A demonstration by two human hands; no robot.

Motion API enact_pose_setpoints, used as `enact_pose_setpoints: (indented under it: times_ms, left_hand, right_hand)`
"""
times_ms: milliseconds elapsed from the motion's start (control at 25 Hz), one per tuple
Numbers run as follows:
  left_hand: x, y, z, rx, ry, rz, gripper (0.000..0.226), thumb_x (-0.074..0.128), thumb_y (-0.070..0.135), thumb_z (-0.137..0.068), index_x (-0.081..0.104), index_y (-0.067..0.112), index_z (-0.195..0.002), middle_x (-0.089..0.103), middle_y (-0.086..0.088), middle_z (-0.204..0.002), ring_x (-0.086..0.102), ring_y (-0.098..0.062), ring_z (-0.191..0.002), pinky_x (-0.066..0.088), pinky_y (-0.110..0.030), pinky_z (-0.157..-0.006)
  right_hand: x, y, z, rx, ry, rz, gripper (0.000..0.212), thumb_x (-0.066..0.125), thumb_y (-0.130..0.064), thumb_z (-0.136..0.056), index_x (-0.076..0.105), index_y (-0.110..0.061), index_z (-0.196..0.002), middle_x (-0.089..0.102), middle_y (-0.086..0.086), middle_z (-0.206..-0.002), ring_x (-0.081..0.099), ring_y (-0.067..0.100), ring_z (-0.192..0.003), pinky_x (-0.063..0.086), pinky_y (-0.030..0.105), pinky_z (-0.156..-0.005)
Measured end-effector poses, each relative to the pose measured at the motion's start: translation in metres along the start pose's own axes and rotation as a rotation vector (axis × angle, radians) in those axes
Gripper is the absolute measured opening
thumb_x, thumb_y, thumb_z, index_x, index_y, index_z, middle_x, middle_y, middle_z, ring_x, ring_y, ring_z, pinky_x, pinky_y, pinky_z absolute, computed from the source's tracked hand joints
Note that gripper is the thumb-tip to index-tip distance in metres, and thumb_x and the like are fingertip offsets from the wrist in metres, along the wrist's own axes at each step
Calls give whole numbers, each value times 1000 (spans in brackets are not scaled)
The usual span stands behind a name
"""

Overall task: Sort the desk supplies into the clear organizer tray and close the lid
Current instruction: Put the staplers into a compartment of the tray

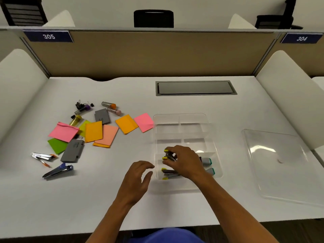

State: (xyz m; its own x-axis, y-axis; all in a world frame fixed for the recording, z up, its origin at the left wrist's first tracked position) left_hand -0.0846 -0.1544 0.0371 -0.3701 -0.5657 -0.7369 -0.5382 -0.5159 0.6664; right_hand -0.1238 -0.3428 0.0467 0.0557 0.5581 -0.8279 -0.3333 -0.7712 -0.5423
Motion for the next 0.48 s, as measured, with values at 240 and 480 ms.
enact_pose_setpoints:
  times_ms: [240, 480]
  left_hand:
    - [-16, -19, 15, -70, 55, 49, 22, 65, 19, -90, 68, 23, -111, 64, 9, -115, 55, -4, -110, 36, -10, -95]
    - [-26, -31, 27, -99, 60, 90, 21, 64, 19, -91, 67, 26, -111, 62, 14, -113, 54, 0, -111, 39, -11, -96]
  right_hand:
    - [29, -2, -7, 20, -65, 264, 27, 59, -45, -86, 64, -26, -106, 64, -6, -100, 63, 21, -90, 47, 35, -72]
    - [44, 1, -12, 112, -60, 305, 21, 62, -39, -84, 54, -20, -86, 57, -3, -85, 56, 20, -73, 40, 30, -59]
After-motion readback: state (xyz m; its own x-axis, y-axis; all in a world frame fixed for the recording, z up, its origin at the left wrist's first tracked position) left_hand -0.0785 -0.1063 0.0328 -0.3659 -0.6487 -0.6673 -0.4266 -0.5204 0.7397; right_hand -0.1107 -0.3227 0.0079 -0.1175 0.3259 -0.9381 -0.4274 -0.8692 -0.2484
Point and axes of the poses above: each hand's wrist, its own z-axis away from the middle knuckle, its own x-axis out of the palm, y = z × x, the point moved 7 cm from there along -z, towards the middle knuckle
